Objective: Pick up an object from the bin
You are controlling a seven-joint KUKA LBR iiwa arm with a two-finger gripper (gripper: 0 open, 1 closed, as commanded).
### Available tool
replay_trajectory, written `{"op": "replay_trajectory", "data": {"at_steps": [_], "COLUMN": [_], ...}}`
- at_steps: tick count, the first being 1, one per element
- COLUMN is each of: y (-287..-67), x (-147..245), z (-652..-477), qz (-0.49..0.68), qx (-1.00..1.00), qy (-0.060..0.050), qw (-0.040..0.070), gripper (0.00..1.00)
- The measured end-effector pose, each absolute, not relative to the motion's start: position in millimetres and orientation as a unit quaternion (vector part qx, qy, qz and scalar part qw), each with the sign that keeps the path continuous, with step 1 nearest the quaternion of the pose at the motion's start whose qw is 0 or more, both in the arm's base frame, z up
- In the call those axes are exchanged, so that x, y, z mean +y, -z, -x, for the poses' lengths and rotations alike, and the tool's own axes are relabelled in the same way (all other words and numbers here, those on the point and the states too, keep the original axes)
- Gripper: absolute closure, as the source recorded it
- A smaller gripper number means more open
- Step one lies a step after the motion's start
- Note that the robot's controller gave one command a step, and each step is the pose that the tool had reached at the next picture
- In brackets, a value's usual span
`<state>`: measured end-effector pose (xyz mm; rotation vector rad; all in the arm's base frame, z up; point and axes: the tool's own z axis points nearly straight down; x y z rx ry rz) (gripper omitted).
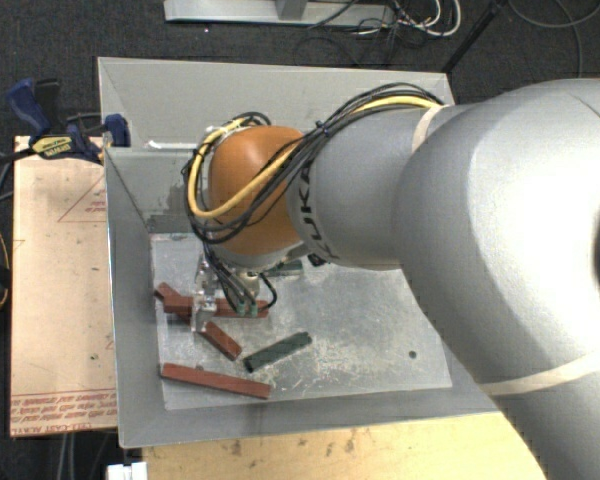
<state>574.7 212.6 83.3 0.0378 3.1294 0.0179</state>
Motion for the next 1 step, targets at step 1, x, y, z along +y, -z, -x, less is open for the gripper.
{"op": "replay_trajectory", "data": {"at_steps": [1], "y": [-216.0], "x": [206.8], "z": [-590.9], "qz": [0.002], "qx": [1.0], "qy": [-0.001], "qw": [0.002], "gripper": [1.0]}}
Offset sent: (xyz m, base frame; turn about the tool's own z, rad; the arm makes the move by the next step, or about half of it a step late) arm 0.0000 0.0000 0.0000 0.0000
